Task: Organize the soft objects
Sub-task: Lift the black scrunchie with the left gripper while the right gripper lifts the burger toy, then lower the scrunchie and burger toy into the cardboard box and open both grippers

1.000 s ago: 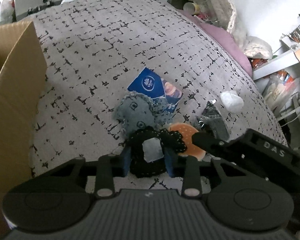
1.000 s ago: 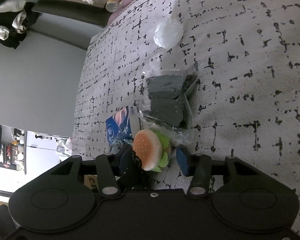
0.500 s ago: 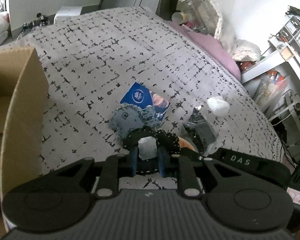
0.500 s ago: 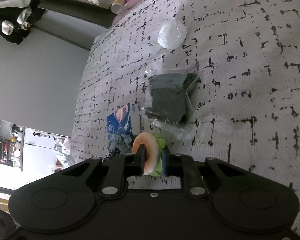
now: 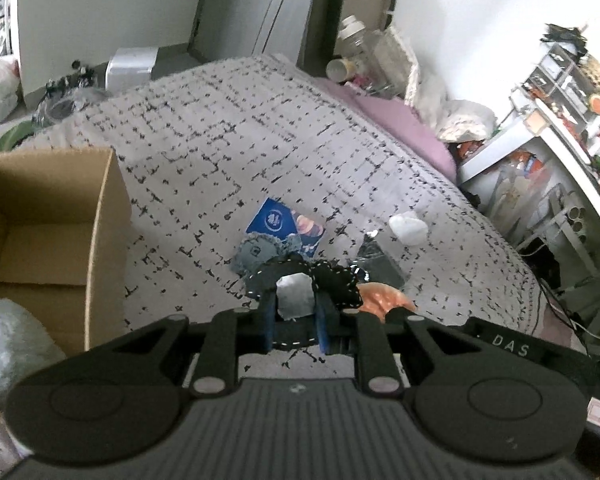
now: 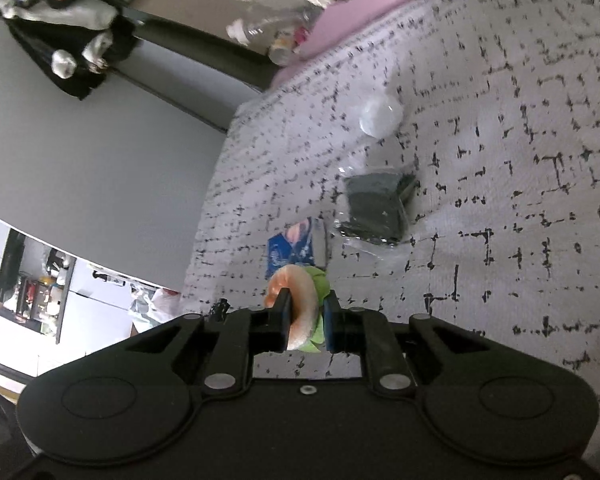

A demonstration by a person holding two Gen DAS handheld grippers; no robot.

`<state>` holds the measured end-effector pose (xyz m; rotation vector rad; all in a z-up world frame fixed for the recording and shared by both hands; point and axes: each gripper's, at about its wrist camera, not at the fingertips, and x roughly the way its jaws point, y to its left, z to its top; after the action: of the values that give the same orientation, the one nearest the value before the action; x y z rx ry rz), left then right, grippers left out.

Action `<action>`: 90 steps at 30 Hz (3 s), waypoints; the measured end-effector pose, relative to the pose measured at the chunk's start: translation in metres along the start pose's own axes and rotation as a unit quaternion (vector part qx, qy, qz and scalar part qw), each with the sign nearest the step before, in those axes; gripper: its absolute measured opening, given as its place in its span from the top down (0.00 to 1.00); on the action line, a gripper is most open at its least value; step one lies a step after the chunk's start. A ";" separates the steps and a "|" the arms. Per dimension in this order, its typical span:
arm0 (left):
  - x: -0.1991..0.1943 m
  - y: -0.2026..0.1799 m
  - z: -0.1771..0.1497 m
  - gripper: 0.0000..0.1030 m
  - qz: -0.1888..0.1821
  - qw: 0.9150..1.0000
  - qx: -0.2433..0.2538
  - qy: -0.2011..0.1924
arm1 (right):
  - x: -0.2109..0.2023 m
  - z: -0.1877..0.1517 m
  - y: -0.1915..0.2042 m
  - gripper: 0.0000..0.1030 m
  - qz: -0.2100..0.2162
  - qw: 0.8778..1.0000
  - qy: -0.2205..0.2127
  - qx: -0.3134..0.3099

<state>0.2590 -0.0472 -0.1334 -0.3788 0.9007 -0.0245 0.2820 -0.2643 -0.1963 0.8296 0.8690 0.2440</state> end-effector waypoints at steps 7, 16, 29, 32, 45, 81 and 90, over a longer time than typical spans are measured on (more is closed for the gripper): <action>-0.027 -0.002 -0.012 0.81 0.002 1.000 0.018 -0.008 | -0.030 -0.012 0.017 0.85 -0.001 0.998 -0.044 -0.038; -0.064 0.005 -0.010 0.81 0.001 0.999 0.024 -0.034 | -0.054 -0.023 0.035 0.85 -0.006 0.995 -0.066 -0.080; -0.104 0.018 -0.013 0.81 -0.006 0.998 0.030 -0.059 | -0.089 -0.043 0.070 0.85 -0.015 0.988 -0.092 -0.121; -0.113 0.020 -0.013 0.81 -0.008 0.997 0.033 -0.064 | -0.096 -0.044 0.079 0.85 -0.014 0.987 -0.099 -0.129; -0.142 0.047 -0.013 0.81 -0.005 0.996 0.026 -0.084 | -0.108 -0.063 0.121 0.85 -0.005 0.977 -0.116 -0.181; -0.135 0.182 0.011 0.81 0.022 0.995 -0.050 -0.082 | -0.035 -0.123 0.200 0.85 0.000 0.967 -0.050 -0.249; -0.105 0.201 0.012 0.80 0.022 0.996 -0.063 -0.051 | -0.006 -0.133 0.200 0.84 -0.015 0.968 -0.020 -0.251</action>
<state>0.1751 0.1628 -0.1135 -0.4734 0.8115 0.0912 0.2035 -0.0607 -0.0951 0.3476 0.7358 0.4002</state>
